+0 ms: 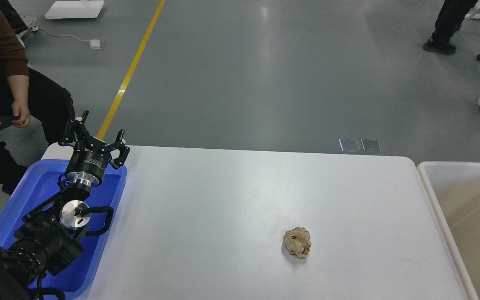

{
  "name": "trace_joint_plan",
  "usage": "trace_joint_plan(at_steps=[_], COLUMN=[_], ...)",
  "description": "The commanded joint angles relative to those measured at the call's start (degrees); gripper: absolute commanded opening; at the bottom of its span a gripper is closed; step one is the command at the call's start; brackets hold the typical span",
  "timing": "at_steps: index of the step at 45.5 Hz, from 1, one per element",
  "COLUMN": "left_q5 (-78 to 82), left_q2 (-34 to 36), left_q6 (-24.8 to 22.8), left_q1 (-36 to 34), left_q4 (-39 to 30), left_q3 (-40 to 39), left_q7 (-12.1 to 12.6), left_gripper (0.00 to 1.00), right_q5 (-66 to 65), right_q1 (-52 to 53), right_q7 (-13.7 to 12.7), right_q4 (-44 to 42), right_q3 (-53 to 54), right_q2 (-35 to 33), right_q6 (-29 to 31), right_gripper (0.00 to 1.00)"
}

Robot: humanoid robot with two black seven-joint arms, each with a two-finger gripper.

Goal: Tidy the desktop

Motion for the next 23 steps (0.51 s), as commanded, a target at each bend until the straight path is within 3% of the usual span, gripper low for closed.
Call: trace_joint_plan(at_steps=[1,14,23], left_q5=[0.0,0.0,-0.09], left_q2=[0.0,0.0,0.0], left_q6=[-0.05,0.03,-0.05], left_q1=[0.0,0.0,0.0], left_q4=[0.0,0.0,0.0], left_q3=[-0.05,-0.05,-0.05], left_q7=[-0.02,-0.02,-0.02], left_gripper=[1.0,1.0,1.0], right_q5=[0.0,-0.17,-0.26], right_q1=[0.65,0.38,-0.58], right_q7=[-0.06,-0.06,-0.06], right_q4=[5.93,2.42,0.57], right_q3=[3.47,3.11,2.85], right_q2=[6.37,21.14,25.1], right_q6=[-0.15,-0.67,-0.23], right_gripper=[1.0,1.0,1.0])
